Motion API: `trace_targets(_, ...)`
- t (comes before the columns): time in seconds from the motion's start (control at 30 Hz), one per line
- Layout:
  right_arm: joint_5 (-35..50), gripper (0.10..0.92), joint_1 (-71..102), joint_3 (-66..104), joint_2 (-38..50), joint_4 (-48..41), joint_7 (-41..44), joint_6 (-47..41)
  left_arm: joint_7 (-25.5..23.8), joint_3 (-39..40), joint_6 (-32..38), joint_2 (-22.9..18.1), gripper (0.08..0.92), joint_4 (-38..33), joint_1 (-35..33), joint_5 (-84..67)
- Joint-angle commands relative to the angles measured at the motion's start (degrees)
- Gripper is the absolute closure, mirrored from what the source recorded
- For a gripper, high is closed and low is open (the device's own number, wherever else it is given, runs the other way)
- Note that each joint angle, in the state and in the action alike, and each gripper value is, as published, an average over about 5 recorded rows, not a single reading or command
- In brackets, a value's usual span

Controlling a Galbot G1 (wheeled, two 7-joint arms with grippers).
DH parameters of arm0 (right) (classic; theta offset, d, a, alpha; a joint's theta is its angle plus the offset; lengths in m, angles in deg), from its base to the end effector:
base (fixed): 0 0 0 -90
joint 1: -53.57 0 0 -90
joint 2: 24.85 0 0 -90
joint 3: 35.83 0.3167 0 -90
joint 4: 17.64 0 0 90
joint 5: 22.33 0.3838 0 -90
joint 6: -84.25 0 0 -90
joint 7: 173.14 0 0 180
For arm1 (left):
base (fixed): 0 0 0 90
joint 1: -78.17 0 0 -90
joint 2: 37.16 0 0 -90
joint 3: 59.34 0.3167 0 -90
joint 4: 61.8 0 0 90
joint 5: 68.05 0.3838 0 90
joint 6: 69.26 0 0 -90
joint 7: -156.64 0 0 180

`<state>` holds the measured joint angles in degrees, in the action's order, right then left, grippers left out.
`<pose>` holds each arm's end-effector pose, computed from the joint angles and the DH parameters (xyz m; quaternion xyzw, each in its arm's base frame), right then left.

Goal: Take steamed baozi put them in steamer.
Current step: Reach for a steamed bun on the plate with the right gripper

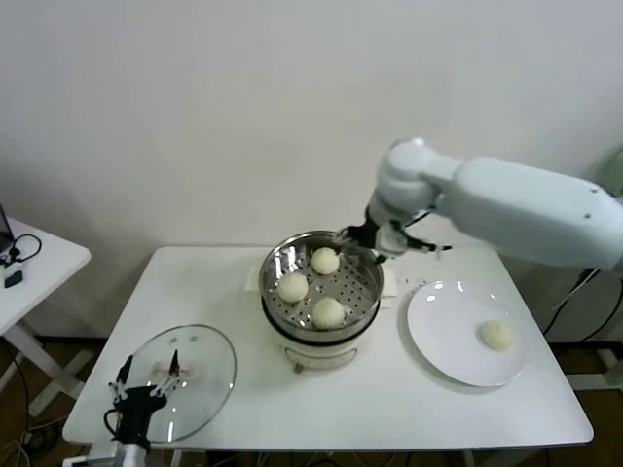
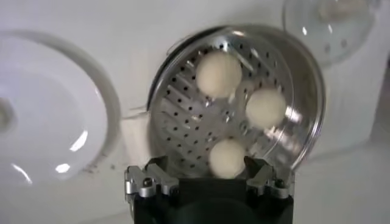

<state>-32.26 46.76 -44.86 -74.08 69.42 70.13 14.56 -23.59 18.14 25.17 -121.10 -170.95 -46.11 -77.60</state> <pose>0.5055 0.0670 -0.0002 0.5872 -0.2112 0.7806 0.0352 0.1903 0.0983 -0.3493 0.0812 -0.9933 -0.0166 0.0801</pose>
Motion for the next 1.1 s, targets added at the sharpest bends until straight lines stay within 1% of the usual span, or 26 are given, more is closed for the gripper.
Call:
trace_targets(0.03,18.98,0.203,0.76,-2.88,20.36,-8.92,-3.34,-18.67,0.43,0.09,-0.35,0.43,0.177,-0.04,0.41,-0.81)
trace_targets(0.13,17.20,0.203,7.57,0.87,23.90,-10.45,-2.41,-19.98,0.36,0.19,-0.38,0.66,0.177,-0.21,0.39,-0.82)
trace_targets(0.23,14.59,0.203,14.36,5.44,25.57,-12.00,-1.42,-20.81,0.16,0.30,-0.39,0.86,0.177,-0.39,0.13,-0.75)
trace_targets(0.43,7.07,0.203,25.83,13.29,24.40,-17.65,-0.12,-20.91,-0.74,0.18,-0.22,0.61,0.177,-0.84,-0.42,-0.57)
trace_targets(0.57,3.86,0.203,31.27,16.41,22.65,-20.59,0.38,-20.93,-0.98,-0.08,-0.12,0.07,0.177,-0.92,-0.44,-0.61)
trace_targets(0.77,2.17,0.203,36.20,19.29,20.34,-23.94,0.75,-20.72,-0.96,-0.01,-0.48,-0.42,0.177,-1.23,-0.47,-0.14)
trace_targets(1.1,2.10,0.203,39.28,21.46,16.83,-29.16,0.67,-20.48,-0.84,-0.45,-0.59,-0.52,0.177,-0.71,-0.56,0.18)
